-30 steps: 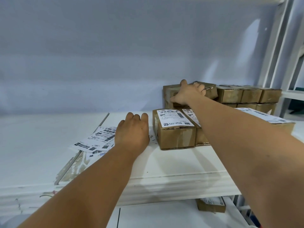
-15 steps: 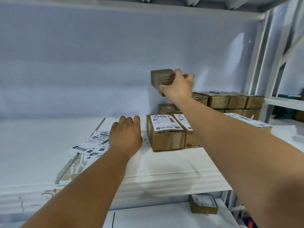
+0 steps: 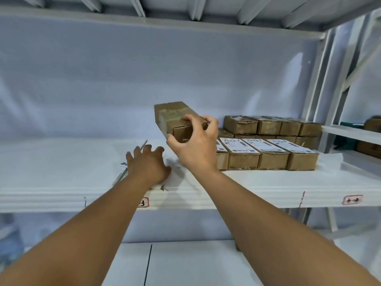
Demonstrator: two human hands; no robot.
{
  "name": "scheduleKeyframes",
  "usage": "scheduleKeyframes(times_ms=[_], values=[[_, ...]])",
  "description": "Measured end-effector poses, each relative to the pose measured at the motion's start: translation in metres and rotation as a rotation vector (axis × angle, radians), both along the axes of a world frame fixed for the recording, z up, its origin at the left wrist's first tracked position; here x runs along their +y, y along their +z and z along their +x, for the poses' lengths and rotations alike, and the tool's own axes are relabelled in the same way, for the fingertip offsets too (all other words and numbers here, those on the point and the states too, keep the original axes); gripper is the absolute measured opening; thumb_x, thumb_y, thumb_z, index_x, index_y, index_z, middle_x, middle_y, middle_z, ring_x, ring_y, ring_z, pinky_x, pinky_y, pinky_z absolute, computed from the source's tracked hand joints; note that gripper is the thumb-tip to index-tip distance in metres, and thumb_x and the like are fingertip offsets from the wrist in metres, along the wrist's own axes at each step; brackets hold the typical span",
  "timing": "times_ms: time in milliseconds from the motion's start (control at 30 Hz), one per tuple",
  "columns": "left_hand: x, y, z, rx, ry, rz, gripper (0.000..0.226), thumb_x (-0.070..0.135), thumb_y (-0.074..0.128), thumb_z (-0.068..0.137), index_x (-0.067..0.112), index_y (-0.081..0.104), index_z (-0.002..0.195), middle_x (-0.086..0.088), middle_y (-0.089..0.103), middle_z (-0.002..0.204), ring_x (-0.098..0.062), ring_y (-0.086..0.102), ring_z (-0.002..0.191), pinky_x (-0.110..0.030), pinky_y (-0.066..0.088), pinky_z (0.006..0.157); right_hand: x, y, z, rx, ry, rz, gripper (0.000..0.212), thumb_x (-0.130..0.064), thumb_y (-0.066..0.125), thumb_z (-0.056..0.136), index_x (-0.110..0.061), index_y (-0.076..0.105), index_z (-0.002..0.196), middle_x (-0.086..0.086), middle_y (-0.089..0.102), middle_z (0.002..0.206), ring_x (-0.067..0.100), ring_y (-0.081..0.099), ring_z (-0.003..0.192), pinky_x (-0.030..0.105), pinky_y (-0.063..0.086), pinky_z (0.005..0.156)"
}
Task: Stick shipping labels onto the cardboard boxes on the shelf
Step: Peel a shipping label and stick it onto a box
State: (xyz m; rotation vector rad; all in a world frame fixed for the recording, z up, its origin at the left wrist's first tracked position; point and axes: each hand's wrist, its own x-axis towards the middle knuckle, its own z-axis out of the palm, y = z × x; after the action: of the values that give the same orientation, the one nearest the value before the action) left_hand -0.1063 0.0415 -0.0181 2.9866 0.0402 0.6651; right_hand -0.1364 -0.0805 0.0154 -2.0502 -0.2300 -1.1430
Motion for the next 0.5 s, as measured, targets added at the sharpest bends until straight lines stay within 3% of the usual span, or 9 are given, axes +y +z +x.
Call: scheduleKeyframes(times_ms=[100,233,367,500], values=[[0.015,-0.003,-0.003,0.160,0.079,-0.057,0.059,0.064,0.043,0.083,0.037,0.039,0.135,-0.005,0.034,0.145,-0.036,0.029,0.133,-0.046,0.023,0.107,0.002,-0.008,-0.012,0.004,-0.011,0.005,0.055,-0.045,0.073,0.070,-0.029,0.056,0.121,0.005,0.031,0.133,0.023,0.038,0.124,0.033,0.045,0.096],[0.027,-0.007,-0.001,0.204,0.116,-0.283,0.065,0.063,0.047,0.083,0.025,0.038,0.135,-0.012,0.041,0.133,-0.036,0.039,0.125,-0.041,0.032,0.102,0.001,-0.017,-0.018,0.060,-0.033,0.043,0.055,-0.047,0.073,0.071,-0.030,0.056,0.120,0.004,0.031,0.133,0.022,0.037,0.125,0.033,0.046,0.094],[0.033,-0.006,0.001,0.237,0.127,-0.267,0.082,0.078,0.047,0.074,0.023,0.035,0.133,-0.013,0.045,0.133,-0.032,0.034,0.128,-0.041,0.030,0.101,0.006,-0.024,-0.020,0.043,-0.041,-0.022,0.056,-0.052,0.071,0.069,-0.032,0.055,0.119,0.003,0.030,0.132,0.024,0.046,0.119,0.037,0.050,0.090],[0.036,-0.006,0.007,0.190,0.122,-0.278,0.081,0.075,0.047,0.076,0.019,0.034,0.133,-0.014,0.045,0.133,-0.033,0.031,0.128,-0.040,0.030,0.098,0.014,-0.029,-0.015,0.068,-0.036,-0.070,0.057,-0.053,0.071,0.071,-0.031,0.055,0.122,0.003,0.031,0.134,0.021,0.037,0.125,0.033,0.048,0.094]])
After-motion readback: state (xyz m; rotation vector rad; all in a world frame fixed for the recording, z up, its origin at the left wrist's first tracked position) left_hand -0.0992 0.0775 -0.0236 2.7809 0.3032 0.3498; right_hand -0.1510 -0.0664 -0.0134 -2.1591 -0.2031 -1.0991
